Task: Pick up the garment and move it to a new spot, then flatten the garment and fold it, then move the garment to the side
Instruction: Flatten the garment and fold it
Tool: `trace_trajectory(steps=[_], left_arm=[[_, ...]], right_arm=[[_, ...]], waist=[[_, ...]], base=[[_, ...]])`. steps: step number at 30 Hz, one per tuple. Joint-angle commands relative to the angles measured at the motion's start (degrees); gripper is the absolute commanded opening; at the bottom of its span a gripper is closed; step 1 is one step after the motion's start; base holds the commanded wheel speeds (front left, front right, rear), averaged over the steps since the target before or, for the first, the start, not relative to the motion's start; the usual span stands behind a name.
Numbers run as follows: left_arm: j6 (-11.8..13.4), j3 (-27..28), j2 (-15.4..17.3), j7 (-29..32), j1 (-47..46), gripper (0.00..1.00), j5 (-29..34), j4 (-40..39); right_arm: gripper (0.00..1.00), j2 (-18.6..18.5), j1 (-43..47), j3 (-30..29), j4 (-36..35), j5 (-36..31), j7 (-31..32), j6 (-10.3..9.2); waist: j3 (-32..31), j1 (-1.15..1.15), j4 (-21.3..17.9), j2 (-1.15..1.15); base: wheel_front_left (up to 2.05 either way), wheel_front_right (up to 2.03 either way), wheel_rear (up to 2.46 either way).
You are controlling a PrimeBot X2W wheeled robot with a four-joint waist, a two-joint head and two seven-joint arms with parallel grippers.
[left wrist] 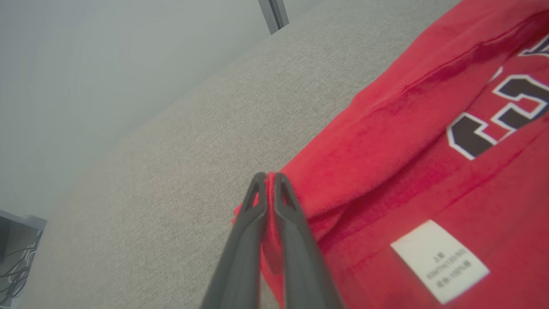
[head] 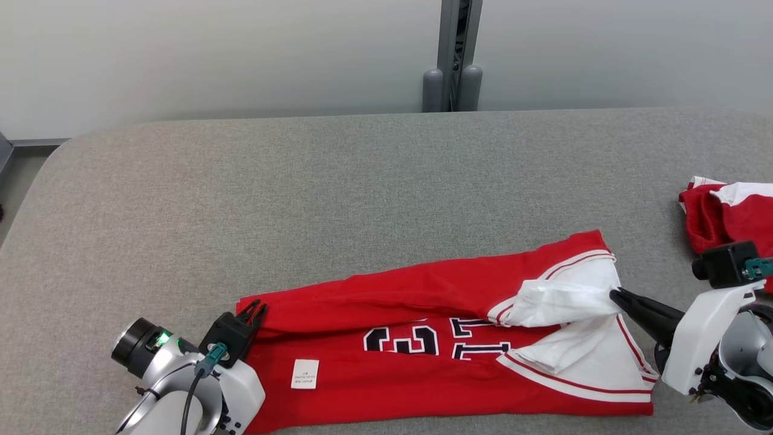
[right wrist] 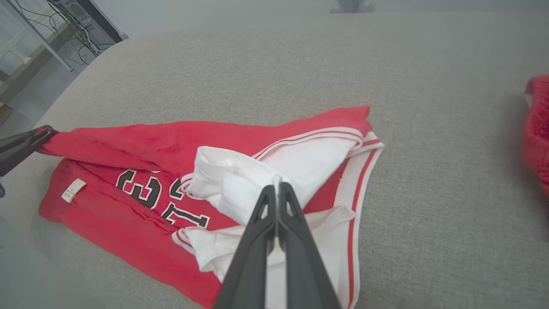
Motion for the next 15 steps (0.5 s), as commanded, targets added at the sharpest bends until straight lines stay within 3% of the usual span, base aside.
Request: trace_trajectory(steps=[1,15], left_arm=[[0.3,0.0,0.4,0.0,0.7,0.0,0.2,-0.3],[1.5,-1.6,2.1,2.8,3.5,0.0,0.0,-4.3]], right_arm=[[0.0,-0.5,1.0,-0.5,-0.6,-0.4,0.6,0.01],[0.0,-1.4,8.7,-8.6,-5.5,-2.9,10.8,0.01]], waist=[[-0.1,0.0,0.0,0.0],[-0.2,0.0,-0.1,0.0]], base=[[0.0,0.0,0.0],[0.0,0.0,0.0]])
